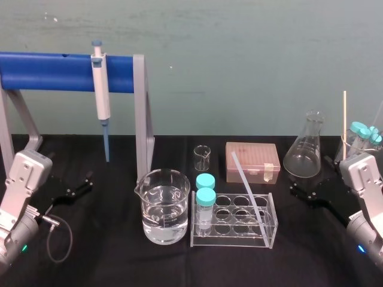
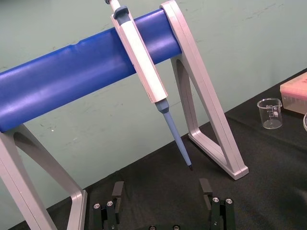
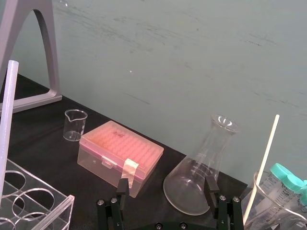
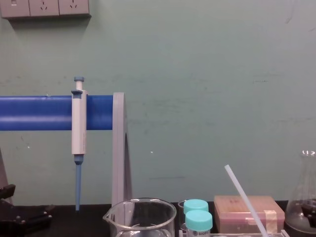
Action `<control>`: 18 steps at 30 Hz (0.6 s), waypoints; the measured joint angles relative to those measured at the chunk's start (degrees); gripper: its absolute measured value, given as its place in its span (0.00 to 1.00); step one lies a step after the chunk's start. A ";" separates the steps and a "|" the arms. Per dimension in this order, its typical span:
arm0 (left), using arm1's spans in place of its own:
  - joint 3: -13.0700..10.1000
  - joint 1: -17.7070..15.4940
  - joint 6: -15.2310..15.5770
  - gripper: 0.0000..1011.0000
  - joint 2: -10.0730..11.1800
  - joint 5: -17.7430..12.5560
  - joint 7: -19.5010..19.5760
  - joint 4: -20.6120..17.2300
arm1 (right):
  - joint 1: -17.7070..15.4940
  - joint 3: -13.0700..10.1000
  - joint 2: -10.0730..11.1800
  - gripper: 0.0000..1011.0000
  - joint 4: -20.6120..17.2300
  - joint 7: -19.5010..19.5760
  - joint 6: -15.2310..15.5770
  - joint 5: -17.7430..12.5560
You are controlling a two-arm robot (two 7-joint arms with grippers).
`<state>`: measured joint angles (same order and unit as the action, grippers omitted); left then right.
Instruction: Pick up the stirring rod with one hand, then place it down.
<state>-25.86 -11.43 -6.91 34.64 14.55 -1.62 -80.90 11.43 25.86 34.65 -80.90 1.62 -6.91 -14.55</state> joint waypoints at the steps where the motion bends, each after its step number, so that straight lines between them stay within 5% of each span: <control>1: 0.00 0.00 0.00 0.99 0.00 0.00 0.00 0.00 | 0.00 0.00 0.00 0.99 0.00 0.00 0.00 0.00; 18: 0.00 0.00 0.00 0.99 0.00 0.00 0.00 0.00 | 0.00 0.00 0.00 0.99 0.00 0.00 0.00 0.00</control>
<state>-25.86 -11.43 -6.91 34.64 14.55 -1.62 -80.90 11.43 25.86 34.65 -80.90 1.62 -6.91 -14.55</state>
